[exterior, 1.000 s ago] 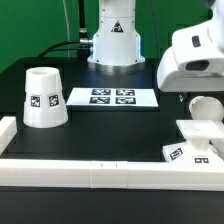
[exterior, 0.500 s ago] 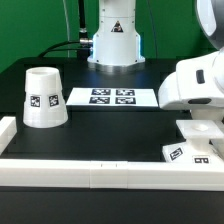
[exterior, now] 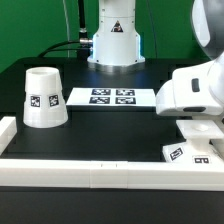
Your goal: Assemble lamp
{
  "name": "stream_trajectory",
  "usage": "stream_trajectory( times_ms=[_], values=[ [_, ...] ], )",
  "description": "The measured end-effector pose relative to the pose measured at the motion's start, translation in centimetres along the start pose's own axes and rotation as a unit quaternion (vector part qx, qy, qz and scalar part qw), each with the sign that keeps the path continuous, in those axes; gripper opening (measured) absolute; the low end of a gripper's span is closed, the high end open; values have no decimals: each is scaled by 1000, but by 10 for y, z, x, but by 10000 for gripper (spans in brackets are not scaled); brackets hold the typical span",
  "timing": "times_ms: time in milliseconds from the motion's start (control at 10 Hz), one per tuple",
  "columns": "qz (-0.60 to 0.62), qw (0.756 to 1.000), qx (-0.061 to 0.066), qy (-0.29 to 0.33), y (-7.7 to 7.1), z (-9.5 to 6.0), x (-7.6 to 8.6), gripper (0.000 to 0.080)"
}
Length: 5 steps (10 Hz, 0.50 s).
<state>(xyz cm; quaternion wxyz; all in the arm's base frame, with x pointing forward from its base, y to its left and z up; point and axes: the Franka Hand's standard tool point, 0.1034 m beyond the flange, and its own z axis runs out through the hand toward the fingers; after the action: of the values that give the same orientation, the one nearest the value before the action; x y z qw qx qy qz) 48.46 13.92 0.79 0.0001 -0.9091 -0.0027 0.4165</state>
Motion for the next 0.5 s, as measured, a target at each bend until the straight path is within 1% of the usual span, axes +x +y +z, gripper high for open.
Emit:
stream_trajectory(
  times_ms=[100, 200, 300, 400, 500],
  values=[
    [1, 1000, 1, 0, 1, 1, 1, 699],
    [0, 1000, 1, 1, 1, 1, 1, 669],
    [0, 1000, 1, 2, 1, 0, 2, 669],
    [0, 1000, 1, 2, 1, 0, 2, 575],
    [-3, 1000, -1, 3, 2, 0, 2, 575]
  ],
)
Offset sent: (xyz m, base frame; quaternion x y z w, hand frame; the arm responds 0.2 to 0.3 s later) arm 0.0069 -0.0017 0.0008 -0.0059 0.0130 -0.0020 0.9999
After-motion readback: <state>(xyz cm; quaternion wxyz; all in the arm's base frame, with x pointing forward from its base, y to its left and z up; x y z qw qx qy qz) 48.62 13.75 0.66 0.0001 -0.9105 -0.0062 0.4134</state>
